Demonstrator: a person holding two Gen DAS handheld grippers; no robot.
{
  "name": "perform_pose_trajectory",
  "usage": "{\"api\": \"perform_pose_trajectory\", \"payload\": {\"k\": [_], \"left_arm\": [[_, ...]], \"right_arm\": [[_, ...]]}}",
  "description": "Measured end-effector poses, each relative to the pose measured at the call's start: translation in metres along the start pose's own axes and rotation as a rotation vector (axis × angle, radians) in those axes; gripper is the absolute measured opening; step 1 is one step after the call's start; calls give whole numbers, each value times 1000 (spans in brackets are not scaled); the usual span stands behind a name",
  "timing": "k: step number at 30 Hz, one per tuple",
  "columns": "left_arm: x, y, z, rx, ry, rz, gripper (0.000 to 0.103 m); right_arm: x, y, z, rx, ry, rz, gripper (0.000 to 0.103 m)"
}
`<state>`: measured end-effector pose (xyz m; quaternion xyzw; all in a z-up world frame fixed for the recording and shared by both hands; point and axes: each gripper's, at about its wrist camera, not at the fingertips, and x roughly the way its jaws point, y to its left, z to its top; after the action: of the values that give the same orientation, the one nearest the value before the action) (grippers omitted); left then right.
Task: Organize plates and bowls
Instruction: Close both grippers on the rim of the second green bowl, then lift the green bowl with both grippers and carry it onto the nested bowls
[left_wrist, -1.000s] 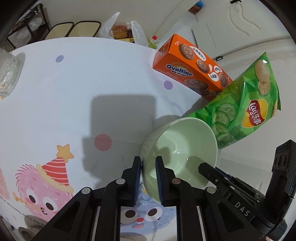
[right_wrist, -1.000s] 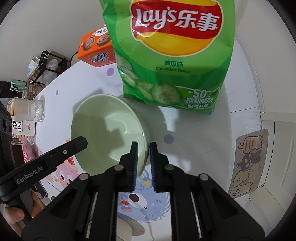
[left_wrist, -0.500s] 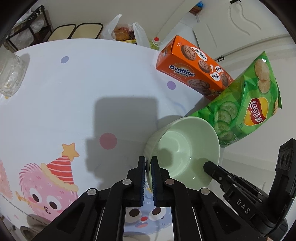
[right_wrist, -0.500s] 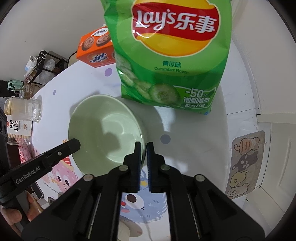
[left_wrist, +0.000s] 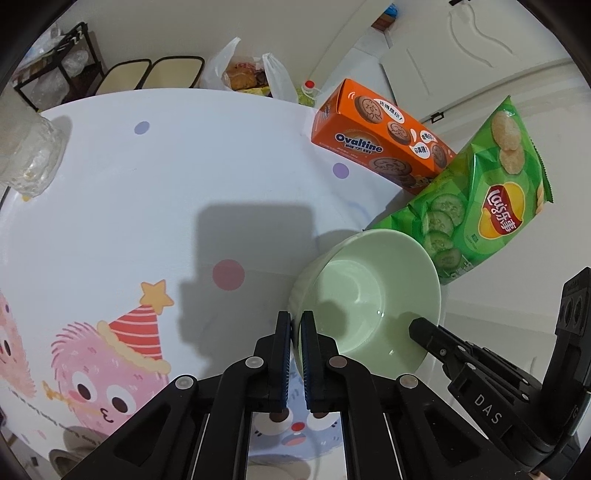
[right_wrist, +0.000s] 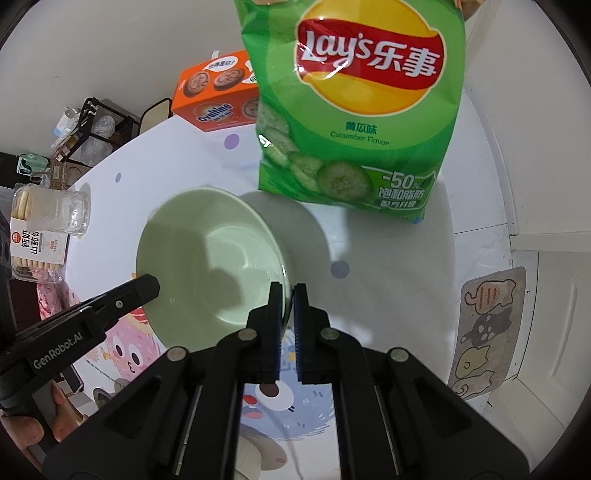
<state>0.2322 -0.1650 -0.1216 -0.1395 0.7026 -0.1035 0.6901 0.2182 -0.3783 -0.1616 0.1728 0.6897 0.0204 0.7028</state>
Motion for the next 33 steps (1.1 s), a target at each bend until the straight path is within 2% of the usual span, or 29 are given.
{"api": "perform_pose_trajectory", "payload": {"k": [7,15,23,33], "left_arm": [[-14,7,-13,-6,-25,-11,4],[-40,17,-43,-1,-54,-22,4],[-64,23,-84,22,-68,-26,4],[-102,34,-145,75,-103,-11,4]], "right_arm": [[-10,12,-10,-8,-19,7,7],[-29,33,-35,-48,-47,3,7],[-45,44,-73,-69,-59,7,7],[-78,61,-137,-104,-90,16,8]]}}
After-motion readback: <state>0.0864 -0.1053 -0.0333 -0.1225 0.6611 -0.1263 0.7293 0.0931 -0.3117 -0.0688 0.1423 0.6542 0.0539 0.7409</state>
